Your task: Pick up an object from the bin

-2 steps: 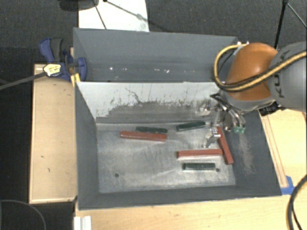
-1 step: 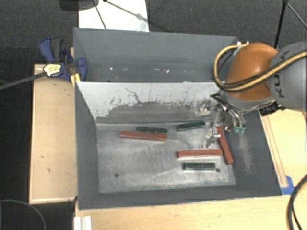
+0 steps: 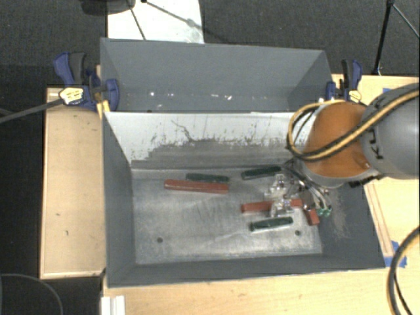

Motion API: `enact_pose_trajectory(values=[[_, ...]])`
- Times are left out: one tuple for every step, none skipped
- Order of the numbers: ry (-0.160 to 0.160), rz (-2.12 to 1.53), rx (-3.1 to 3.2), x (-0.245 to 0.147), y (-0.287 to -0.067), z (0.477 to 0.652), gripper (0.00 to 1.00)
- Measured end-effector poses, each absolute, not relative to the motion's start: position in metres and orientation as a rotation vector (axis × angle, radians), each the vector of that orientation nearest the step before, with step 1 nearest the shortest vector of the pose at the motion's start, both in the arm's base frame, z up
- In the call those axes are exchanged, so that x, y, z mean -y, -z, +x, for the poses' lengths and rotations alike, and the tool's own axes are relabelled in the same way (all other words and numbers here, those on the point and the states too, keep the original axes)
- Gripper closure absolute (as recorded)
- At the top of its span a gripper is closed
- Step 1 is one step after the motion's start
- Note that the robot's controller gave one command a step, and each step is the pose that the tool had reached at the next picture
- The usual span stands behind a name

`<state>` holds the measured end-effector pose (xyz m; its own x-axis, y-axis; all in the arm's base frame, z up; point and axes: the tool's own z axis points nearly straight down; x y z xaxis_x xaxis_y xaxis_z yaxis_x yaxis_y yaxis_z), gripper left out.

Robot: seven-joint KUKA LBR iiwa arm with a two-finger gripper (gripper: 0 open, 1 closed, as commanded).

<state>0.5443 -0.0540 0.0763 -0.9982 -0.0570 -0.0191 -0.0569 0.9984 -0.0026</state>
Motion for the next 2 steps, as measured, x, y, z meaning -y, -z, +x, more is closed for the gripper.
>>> enact_pose_trajectory(values=[[0.003, -0.09, -3.121, 0.054, -0.076, 0.544, 1.0], [0.001, -0.044, -3.137, 0.07, -0.214, 0.558, 1.0]])
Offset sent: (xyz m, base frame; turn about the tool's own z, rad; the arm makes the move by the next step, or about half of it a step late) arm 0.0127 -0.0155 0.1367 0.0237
